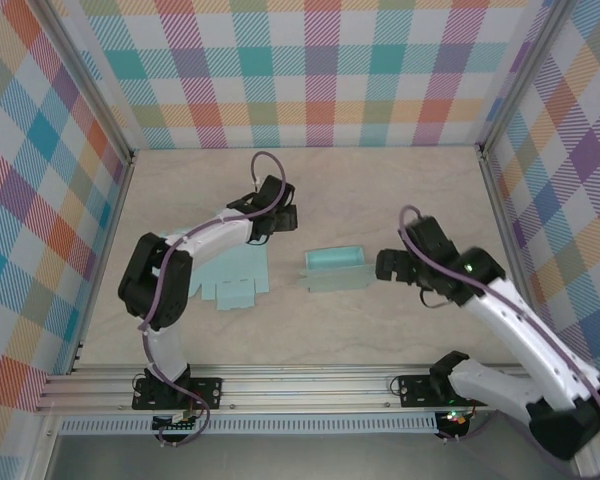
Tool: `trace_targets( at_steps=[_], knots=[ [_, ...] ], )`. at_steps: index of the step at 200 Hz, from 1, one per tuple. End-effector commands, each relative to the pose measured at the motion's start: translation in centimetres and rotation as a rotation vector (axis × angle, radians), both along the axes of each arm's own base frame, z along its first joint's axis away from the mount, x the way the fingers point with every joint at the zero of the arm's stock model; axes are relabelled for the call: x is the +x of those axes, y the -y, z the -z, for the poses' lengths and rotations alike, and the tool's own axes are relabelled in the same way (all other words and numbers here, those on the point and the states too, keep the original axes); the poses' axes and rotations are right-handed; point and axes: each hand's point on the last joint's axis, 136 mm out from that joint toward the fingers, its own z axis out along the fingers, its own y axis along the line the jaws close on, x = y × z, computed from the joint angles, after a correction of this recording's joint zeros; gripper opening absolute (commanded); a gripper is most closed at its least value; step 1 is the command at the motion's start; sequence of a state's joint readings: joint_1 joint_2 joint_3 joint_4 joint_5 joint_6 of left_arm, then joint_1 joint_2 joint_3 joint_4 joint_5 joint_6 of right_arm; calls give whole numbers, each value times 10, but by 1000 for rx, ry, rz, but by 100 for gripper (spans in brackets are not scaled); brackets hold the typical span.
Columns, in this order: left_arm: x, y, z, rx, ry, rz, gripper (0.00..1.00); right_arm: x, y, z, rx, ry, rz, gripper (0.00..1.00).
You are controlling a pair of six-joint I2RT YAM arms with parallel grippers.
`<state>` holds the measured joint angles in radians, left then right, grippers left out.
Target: Fold the paper box
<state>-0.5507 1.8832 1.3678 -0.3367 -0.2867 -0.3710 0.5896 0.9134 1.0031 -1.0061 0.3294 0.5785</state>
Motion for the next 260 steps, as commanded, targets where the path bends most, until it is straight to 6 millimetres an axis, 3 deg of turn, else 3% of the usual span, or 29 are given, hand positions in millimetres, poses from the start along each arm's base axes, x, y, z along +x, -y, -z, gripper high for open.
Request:
trace_targets(
  at_steps=[1,27,57,85,120,185,260],
  knots=[
    [10,16,8,-23,-35,71,77,-18,-11,11,180,1,12,95],
    [9,31,29,-58,-94,111,70,-31,-39,47,380,-51,-31,81],
    [7,38,40,-71,-124,126,56,-22,-76,90,607,-102,-21,60],
    [0,42,48,-54,-146,154,48,-12,-79,106,624,-100,28,38],
    [-11,49,61,-40,-175,175,43,0,-83,123,653,-90,69,23],
    [-35,58,66,-72,-205,202,36,31,-93,139,629,-90,72,16],
    [-78,65,58,-188,-209,212,31,100,-92,131,661,-62,54,15]
  ],
)
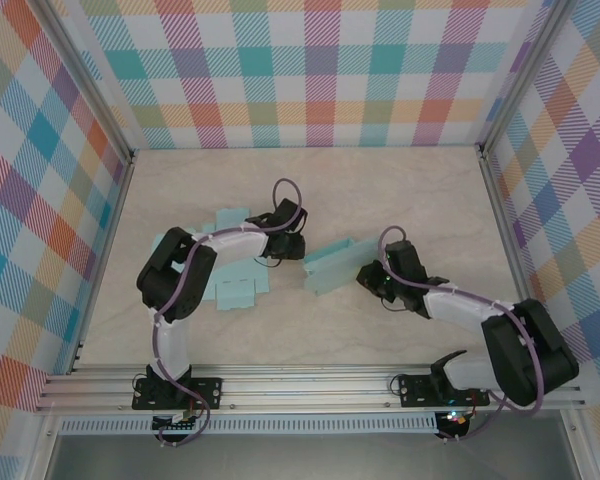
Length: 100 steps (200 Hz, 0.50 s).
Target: Fold the paper box
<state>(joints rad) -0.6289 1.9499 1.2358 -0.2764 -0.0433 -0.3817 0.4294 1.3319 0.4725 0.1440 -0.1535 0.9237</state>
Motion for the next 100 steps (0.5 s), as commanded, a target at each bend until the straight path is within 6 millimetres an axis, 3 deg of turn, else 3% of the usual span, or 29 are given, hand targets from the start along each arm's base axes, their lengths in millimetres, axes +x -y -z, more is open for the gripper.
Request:
trace_targets(
  at_steps=[1,39,76,100],
  knots=[
    [-16,14,-18,-91,13,1,31,30,-9,-19,54,83,-53,15],
    [-44,29,-28,-185,17,-7,31,70,-1,-23,91,84,-66,16],
    [-70,72,-42,-286,42,60,31,102,-6,-21,123,54,-129,19],
    [-82,99,-59,-334,85,123,31,120,10,-23,127,32,-127,22]
  ],
)
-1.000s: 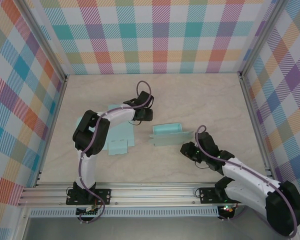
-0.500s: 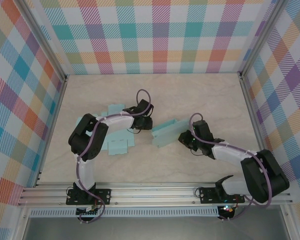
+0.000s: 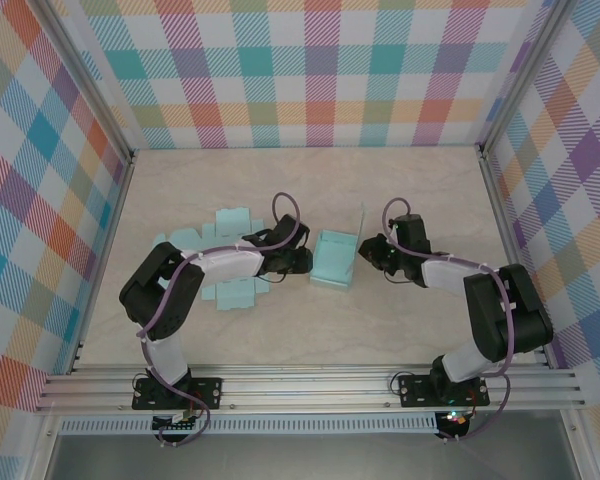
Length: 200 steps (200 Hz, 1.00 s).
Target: Fold the paper box
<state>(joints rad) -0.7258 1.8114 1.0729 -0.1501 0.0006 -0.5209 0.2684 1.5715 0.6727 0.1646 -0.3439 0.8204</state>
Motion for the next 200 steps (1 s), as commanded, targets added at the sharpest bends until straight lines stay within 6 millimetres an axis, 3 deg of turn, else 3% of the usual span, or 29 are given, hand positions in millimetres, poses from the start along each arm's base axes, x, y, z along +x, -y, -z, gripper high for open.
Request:
trace_targets(
  at_steps=[1,19,39,82,94,126,159,200],
  knots=[
    [-37,70,-41,-185,84,118,31,59,4,-19,57,42,-85,22],
    [-40,74,-52,-198,124,142,31,64,25,-25,57,25,-65,26],
    [-34,57,-63,-130,185,113,32,57,45,-33,9,19,-45,30],
    [-21,8,-93,-37,291,17,32,19,78,-53,-195,13,9,38],
    [-18,-6,-101,-27,314,-7,37,6,87,-58,-244,4,31,42],
    [-1,-34,-98,63,331,-37,47,-27,101,-65,-294,-22,90,56],
    [20,-21,-91,123,375,32,51,-54,103,-69,-277,-23,129,70],
    [44,-4,-72,199,421,69,51,-83,96,-64,-259,-34,146,72]
  ],
)
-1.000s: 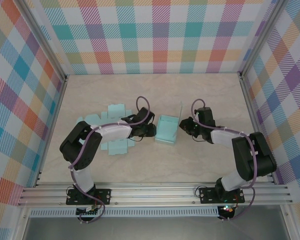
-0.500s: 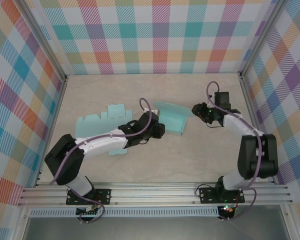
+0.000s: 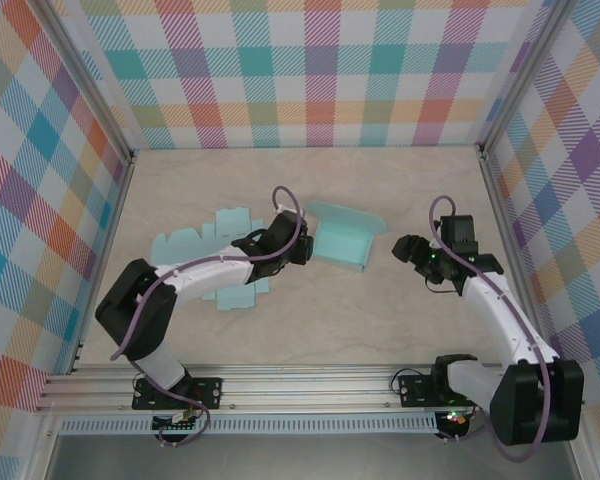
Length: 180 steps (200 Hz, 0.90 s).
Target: Fold the paper box
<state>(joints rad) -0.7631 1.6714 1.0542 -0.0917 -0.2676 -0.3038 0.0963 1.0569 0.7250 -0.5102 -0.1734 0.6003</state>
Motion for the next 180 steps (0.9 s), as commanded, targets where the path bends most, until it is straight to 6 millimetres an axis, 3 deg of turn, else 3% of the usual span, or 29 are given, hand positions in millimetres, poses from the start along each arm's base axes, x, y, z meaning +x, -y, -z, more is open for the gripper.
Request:
trace_targets(
  at_steps=[1,54,86,122,162,180],
  knots=[
    [20,13,-4,56,78,32,51,-20,-2,9,9,-50,30,72],
    [41,35,20,226,108,40,50,-20,-24,17,28,-58,-12,75],
    [51,29,32,333,110,8,50,-10,-34,22,-4,-83,-44,78],
    [52,30,47,406,61,29,50,-4,-42,24,-3,-86,-61,79],
    [45,23,69,509,-30,50,49,-7,-37,22,-23,-80,-51,80],
    [42,21,77,552,-53,53,38,-8,-35,19,-32,-71,-48,80]
  ],
)
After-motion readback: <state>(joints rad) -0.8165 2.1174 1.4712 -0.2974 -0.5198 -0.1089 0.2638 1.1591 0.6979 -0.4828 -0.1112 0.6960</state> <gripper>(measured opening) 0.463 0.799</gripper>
